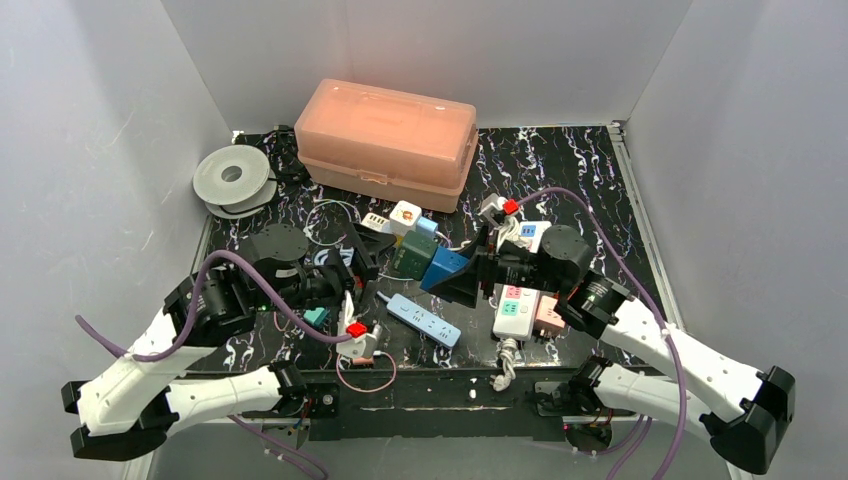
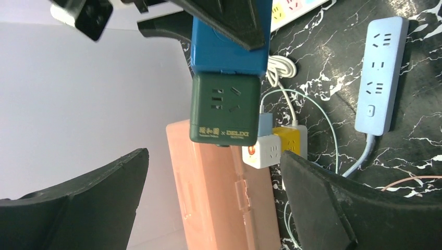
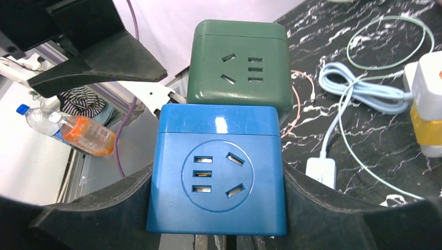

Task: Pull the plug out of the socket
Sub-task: Remove the plug from the socket.

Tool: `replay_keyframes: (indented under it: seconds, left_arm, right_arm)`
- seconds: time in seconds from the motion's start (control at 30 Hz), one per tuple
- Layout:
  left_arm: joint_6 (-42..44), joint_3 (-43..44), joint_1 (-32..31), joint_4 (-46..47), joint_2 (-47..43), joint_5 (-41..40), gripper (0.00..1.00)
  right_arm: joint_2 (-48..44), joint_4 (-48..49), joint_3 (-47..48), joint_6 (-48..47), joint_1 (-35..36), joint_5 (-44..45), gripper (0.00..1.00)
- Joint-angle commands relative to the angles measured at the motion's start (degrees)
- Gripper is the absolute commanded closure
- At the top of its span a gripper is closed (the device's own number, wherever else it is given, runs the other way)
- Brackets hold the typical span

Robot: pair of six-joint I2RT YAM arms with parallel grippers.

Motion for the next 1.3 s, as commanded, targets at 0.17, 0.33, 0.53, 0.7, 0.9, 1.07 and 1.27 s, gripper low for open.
replay_keyframes:
  seconds: [0.17, 0.33, 0.53, 0.7, 0.9, 1.07, 1.27]
  left_arm:
    - [4.29, -4.81, -0.25, 1.36, 1.29, 5.97, 0.02]
    - [5.28, -5.34, -0.25, 2.55, 3.04, 5.85, 0.02]
    - [4.06, -6.83, -0.58, 11.56, 4.50, 5.10, 0.02]
    - [4.79, -7.02, -1.03, 13.20, 5.31, 3.37, 0.02]
    - [4.49, -6.63, -1.05, 12.63, 6.42, 1.10, 0.35]
    - [4.54, -6.44, -1.04, 12.44, 6.49, -0.77, 0.68]
    - [7.07, -7.64, -1.02, 12.18, 5.92, -1.35, 0.83]
  right_arm:
    - [2.29, 3.37, 5.86, 1.56, 0.14, -2.44, 0.99]
    - [2.94, 3.85, 6.70, 2.39, 0.14, -3.50, 0.99]
    - [2.97, 1.47, 7.62, 2.46, 0.66, -2.29, 0.99]
    - [2.30, 1.98, 7.56, 2.38, 1.13, -1.28, 0.99]
    - [2.45, -0.15, 9.45, 1.27, 2.05, -0.88, 0.99]
    - [1.19, -0.36, 8.66, 0.98, 2.13, 0.45, 0.99]
    - [1.56, -1.14, 8.68, 1.18, 2.08, 0.38, 0.99]
